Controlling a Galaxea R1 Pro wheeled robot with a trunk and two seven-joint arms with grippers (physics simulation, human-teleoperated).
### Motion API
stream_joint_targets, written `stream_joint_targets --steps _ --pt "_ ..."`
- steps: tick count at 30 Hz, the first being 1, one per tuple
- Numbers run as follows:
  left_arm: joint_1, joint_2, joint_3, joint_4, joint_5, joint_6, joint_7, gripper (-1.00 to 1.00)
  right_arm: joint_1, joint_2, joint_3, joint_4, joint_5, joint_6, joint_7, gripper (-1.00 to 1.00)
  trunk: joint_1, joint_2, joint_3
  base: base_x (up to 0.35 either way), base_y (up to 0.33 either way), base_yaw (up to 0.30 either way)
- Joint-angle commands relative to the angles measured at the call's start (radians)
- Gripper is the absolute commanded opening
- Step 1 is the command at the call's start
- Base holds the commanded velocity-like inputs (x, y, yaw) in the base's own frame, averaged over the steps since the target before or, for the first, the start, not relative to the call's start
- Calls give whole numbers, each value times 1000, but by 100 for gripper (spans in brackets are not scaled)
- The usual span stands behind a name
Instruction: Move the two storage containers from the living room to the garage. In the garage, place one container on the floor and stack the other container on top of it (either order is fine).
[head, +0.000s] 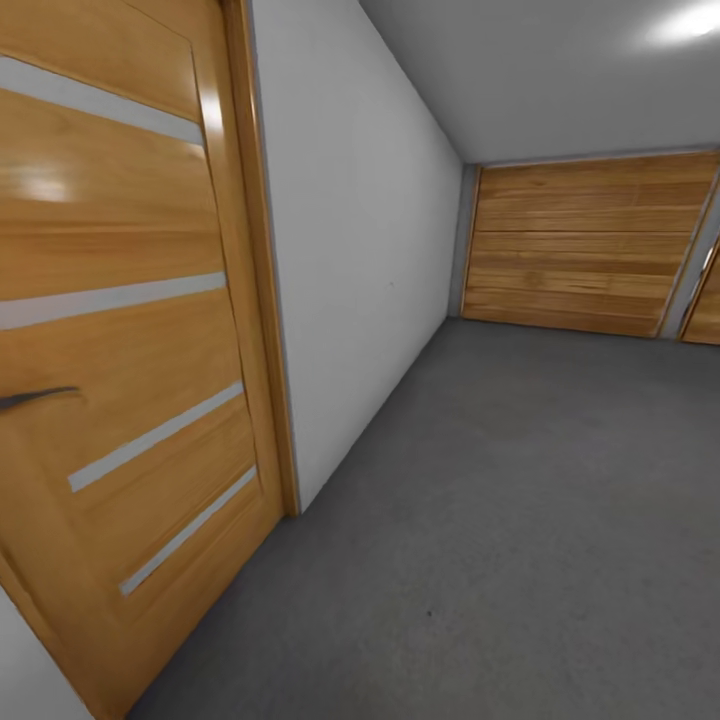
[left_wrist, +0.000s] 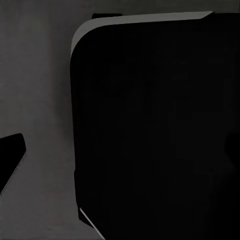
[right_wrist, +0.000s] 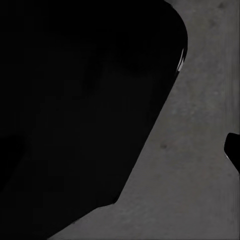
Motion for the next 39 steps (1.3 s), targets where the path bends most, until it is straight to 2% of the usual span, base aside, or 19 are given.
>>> stream_joint_targets --steps 1,24,30,39 --pt "0 0 0 0 1 -3 0 100 0 2 10 0 -8 -1 0 100 1 0 -1 322 0 0" --pt "0 0 3 0 4 -4 1 100 0 3 15 0 -3 -2 2 100 1 0 -1 322 0 4" --pt "0 0 4 0 3 -5 1 100 0 -3 15 0 -6 -5 2 100 1 0 -1 295 0 204" --pt "0 0 5 0 1 -6 1 100 0 -4 15 0 -6 -6 0 100 1 0 -1 52 0 265"
